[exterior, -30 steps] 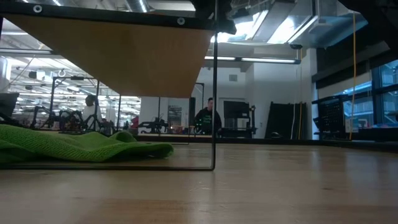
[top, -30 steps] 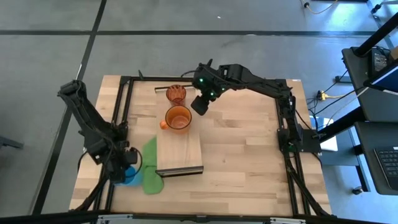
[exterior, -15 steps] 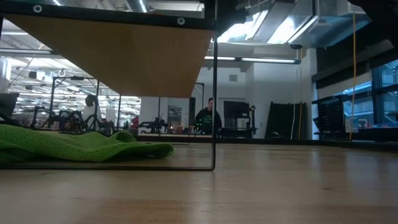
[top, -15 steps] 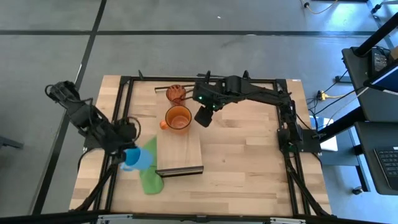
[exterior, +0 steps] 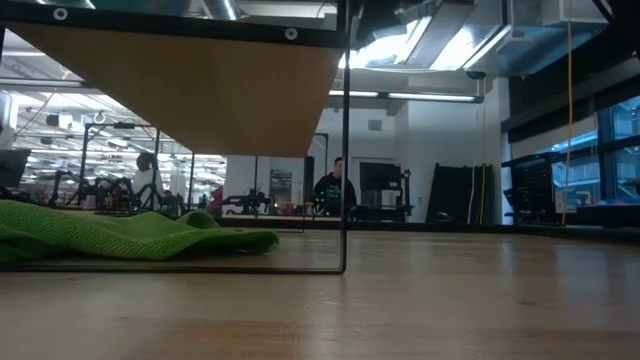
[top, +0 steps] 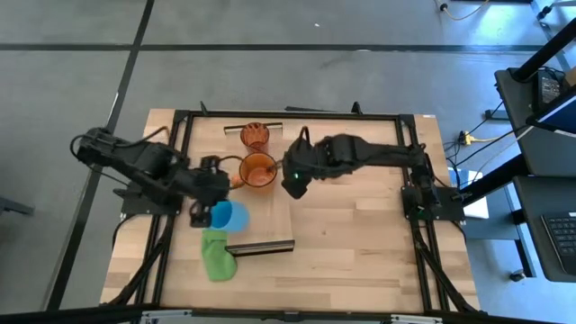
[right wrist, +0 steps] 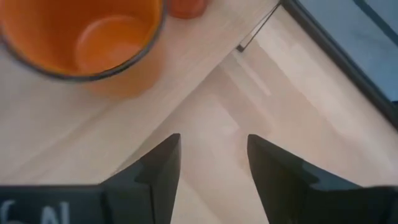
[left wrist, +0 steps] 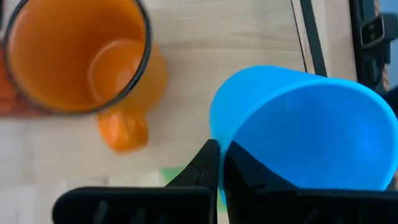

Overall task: Stack small to large cups/mugs on shelf
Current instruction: Put the blue mug on the shelf

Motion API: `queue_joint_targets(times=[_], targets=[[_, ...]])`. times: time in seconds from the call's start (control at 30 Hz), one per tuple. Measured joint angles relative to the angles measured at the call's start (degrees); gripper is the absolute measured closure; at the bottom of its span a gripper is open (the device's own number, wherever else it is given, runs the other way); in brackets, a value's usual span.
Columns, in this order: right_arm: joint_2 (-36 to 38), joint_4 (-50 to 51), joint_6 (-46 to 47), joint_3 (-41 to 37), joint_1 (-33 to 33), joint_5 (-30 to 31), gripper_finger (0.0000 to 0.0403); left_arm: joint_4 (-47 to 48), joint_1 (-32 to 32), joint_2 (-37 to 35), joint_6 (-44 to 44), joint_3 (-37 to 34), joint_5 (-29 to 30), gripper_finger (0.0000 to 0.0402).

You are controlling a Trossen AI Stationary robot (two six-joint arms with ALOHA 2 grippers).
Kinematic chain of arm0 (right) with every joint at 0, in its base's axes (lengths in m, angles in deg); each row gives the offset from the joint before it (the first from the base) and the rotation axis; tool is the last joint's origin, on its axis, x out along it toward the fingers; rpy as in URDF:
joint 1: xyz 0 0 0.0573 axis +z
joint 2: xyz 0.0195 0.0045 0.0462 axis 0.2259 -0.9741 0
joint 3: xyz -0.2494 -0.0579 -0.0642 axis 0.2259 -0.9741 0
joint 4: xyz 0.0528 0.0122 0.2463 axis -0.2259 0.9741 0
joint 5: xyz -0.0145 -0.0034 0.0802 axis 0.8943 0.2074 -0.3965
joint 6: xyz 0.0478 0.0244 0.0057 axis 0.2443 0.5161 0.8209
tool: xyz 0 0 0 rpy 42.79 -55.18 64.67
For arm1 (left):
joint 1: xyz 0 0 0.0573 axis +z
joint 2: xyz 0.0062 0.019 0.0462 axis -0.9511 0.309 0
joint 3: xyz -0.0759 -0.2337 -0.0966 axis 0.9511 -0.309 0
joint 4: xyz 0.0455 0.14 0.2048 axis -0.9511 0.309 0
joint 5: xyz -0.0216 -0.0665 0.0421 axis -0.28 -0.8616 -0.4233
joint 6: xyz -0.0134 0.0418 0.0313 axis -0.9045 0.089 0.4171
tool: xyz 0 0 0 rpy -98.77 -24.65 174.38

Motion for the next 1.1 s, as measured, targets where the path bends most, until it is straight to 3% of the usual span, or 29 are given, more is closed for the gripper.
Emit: queue_joint_targets(times=[0.27, 0.4, 0.6, 0.8, 1.1], targets=[[0.0, 2.3, 15.0, -0.1, 5.7, 4.6, 0.0216, -4.9, 4.5, 6.5, 13.9, 5.3, -2.8, 0.0401], [0.0, 2.2, 22.5, -0.1, 7.9, 7.7, 0.0216, -5.2, 6.6, 8.5, 18.4, 8.1, -7.1, 0.0401], [0.0, 2.2, 31.0, -0.1, 10.0, 12.0, 0.0216, -6.8, 7.1, 10.9, 25.6, 8.3, -9.3, 0.0401], [0.0, 2.2, 35.8, -0.1, 12.2, 16.4, 0.0216, -8.3, 7.4, 14.5, 33.5, 8.3, -9.4, 0.0401], [0.0, 2.2, 38.3, -0.1, 12.9, 16.7, 0.0216, -11.2, 9.5, 15.5, 38.8, 8.3, -9.2, 0.0400]])
